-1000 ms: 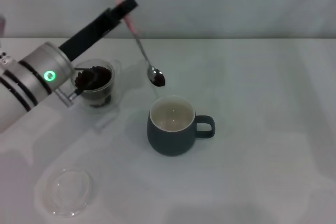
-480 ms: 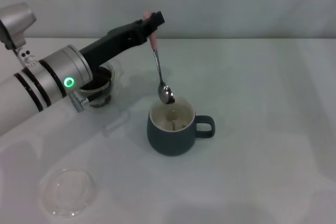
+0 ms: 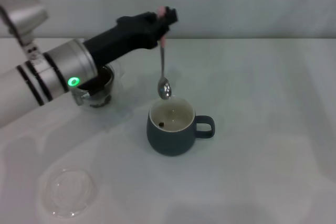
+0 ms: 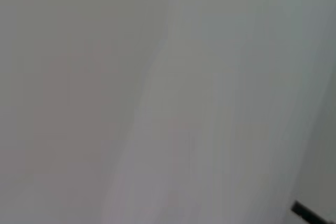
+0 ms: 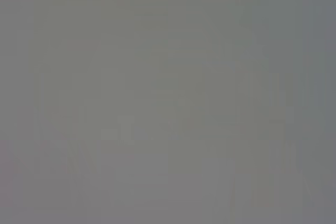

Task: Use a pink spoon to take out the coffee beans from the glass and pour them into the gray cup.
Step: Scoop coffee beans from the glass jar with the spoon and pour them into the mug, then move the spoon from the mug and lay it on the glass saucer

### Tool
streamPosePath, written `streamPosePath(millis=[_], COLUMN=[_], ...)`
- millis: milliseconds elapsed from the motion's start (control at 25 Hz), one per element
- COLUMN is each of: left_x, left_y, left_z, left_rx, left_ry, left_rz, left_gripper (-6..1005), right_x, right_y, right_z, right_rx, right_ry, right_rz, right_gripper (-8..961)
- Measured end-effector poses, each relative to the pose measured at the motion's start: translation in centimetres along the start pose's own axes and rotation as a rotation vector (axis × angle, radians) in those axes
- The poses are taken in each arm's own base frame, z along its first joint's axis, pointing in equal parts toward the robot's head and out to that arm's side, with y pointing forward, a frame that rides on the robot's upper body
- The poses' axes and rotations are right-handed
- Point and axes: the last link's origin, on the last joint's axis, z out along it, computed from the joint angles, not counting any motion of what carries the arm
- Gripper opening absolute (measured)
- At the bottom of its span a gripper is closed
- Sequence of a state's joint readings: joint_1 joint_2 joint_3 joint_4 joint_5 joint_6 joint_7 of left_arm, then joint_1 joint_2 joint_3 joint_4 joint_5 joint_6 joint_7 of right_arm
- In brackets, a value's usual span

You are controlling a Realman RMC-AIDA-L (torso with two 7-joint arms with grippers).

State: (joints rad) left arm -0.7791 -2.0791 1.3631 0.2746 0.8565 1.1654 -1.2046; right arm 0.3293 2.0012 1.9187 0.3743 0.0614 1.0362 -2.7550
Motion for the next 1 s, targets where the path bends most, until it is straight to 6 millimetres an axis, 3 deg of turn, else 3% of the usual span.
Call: streamPosePath(millis=[160, 360, 600, 760, 1000], left_x=[0.9, 0.7, -2.1, -4.5, -7.7], left_y=[-0.4, -1.1, -0.9, 0.4, 1.3], left_z=[-2.0, -6.5, -13.0, -17.0, -21.1], left_rx=[0.022, 0.084, 0.173, 0.212, 0.306], left_ry=[0.13, 0.336, 0.473, 0.526, 0.503], left_rz=[-0.112, -0.29, -0.425, -0.485, -0.568], left_gripper=[138, 138, 138, 138, 138], right_x=[-0.3, -0.8, -1.7, -2.3, -2.6], right_y=[-0.1, -0.3, -0.2, -0.1, -0.9], right_z=[0.2, 0.8, 2.1, 2.9, 2.9], right_rx=[0.007, 0.028, 0.016, 0.009, 0.03], right_ry=[-0.012, -0.036, -0.064, -0.077, -0.081], right_rz=[0.002, 0.013, 0.007, -0.001, -0.012], right_gripper=[838, 838, 838, 838, 838])
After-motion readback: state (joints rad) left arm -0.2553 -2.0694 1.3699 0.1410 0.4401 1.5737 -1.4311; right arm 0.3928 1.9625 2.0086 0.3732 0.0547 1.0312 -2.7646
